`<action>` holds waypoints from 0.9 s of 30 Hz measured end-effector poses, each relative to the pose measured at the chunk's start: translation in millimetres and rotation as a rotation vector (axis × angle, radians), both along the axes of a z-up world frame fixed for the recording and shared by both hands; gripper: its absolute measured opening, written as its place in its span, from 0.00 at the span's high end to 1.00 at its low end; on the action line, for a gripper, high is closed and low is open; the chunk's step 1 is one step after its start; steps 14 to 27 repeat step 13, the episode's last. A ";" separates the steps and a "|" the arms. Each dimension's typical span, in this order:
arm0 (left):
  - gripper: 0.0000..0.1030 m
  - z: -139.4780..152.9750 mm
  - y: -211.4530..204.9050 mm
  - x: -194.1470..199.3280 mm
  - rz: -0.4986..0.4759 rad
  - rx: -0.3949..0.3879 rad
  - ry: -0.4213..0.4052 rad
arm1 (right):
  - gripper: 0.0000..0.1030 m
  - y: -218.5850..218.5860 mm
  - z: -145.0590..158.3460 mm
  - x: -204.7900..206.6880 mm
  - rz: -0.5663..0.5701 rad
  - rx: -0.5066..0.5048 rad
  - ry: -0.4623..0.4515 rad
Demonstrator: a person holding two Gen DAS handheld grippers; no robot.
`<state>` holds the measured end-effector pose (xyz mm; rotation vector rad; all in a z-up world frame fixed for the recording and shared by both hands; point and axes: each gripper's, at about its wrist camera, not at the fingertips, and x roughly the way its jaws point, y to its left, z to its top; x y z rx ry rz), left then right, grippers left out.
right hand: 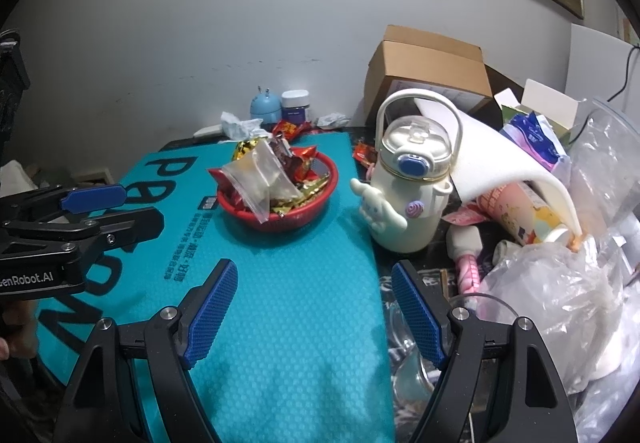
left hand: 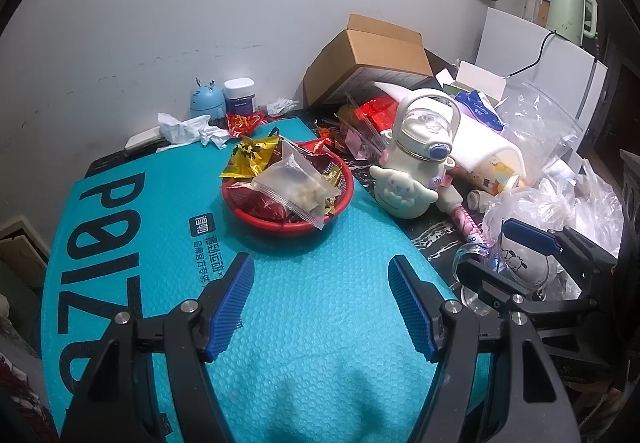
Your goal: Organize snacks
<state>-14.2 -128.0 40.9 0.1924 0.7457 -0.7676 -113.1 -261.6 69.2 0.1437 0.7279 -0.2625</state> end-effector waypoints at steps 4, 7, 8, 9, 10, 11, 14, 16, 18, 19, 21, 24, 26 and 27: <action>0.33 -2.8 0.3 0.8 -0.011 0.006 0.019 | 0.22 2.8 0.6 -1.8 -0.005 -0.008 0.000; 0.33 -3.5 -0.3 -0.9 -0.019 0.008 0.018 | 0.22 3.7 -0.8 -3.0 -0.009 -0.008 0.007; 0.33 -3.7 -0.8 -1.8 -0.020 0.009 0.016 | 0.22 4.0 -1.0 -3.4 -0.012 -0.008 0.010; 0.33 -3.8 -0.7 -2.5 -0.022 0.008 0.015 | 0.22 4.3 -1.0 -4.1 -0.018 -0.009 0.012; 0.33 -4.0 -0.9 -2.7 -0.025 0.005 0.017 | 0.22 4.3 -0.9 -4.7 -0.021 -0.009 0.012; 0.33 -4.2 -0.8 -2.8 -0.029 0.001 0.019 | 0.22 4.5 -1.0 -4.7 -0.024 -0.007 0.012; 0.33 -5.3 -0.4 -2.6 -0.037 -0.009 0.025 | 0.22 5.7 -1.3 -4.7 -0.020 0.002 0.013; 0.33 -5.3 -0.4 -2.6 -0.037 -0.009 0.025 | 0.22 5.7 -1.3 -4.7 -0.020 0.002 0.013; 0.33 -5.3 -0.4 -2.6 -0.037 -0.009 0.025 | 0.22 5.7 -1.3 -4.7 -0.020 0.002 0.013; 0.33 -5.3 -0.4 -2.6 -0.037 -0.009 0.025 | 0.22 5.7 -1.3 -4.7 -0.020 0.002 0.013; 0.33 -5.3 -0.4 -2.6 -0.037 -0.009 0.025 | 0.22 5.7 -1.3 -4.7 -0.020 0.002 0.013; 0.33 -5.3 -0.4 -2.6 -0.037 -0.009 0.025 | 0.22 5.7 -1.3 -4.7 -0.020 0.002 0.013; 0.33 -5.3 -0.4 -2.6 -0.037 -0.009 0.025 | 0.22 5.7 -1.3 -4.7 -0.020 0.002 0.013; 0.33 -5.3 -0.4 -2.6 -0.037 -0.009 0.025 | 0.22 5.7 -1.3 -4.7 -0.020 0.002 0.013</action>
